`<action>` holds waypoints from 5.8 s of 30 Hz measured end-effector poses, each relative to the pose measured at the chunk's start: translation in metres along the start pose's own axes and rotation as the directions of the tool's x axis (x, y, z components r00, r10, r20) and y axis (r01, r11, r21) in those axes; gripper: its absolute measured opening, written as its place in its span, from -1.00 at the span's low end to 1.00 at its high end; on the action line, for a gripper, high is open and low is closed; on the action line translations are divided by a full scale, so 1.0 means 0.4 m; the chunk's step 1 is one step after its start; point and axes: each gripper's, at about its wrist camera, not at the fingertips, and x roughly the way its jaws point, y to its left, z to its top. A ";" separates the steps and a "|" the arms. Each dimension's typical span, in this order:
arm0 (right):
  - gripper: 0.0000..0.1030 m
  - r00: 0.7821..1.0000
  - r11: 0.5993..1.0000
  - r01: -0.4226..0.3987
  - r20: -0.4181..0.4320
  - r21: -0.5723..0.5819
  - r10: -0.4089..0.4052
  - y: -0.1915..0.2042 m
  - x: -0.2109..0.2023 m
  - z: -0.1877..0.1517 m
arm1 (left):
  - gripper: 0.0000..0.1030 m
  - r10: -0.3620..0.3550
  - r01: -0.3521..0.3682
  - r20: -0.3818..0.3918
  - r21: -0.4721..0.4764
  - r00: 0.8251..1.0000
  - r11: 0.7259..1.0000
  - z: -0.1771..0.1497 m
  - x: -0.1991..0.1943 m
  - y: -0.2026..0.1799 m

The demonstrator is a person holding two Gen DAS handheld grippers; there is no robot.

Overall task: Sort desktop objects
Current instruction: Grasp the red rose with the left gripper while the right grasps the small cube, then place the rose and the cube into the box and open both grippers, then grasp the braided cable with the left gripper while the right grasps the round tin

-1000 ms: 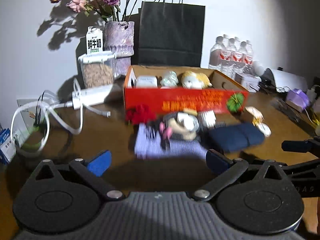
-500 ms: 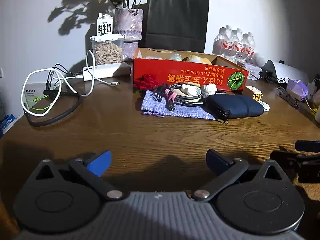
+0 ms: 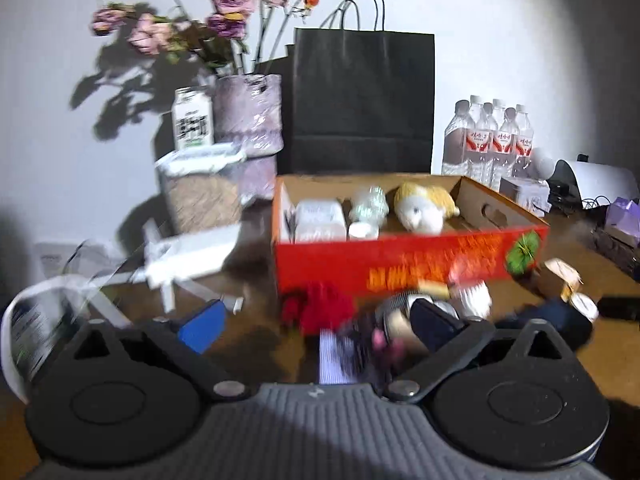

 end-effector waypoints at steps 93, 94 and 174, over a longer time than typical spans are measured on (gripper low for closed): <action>-0.23 0.883 0.990 -0.020 -0.461 0.141 0.084 -0.008 0.700 0.367 | 0.05 -0.155 0.218 -0.469 0.082 0.869 0.973 0.273 0.589 -0.145; -0.21 0.886 0.990 -0.022 -0.456 0.142 0.085 -0.008 0.703 0.368 | 0.09 -0.175 0.237 -0.471 0.077 0.865 0.968 0.269 0.592 -0.138; 0.33 0.983 0.999 -0.026 -0.178 0.048 0.034 -0.140 0.163 -0.071 | 1.00 -0.355 0.380 -0.307 0.022 0.883 0.925 0.011 0.253 -0.116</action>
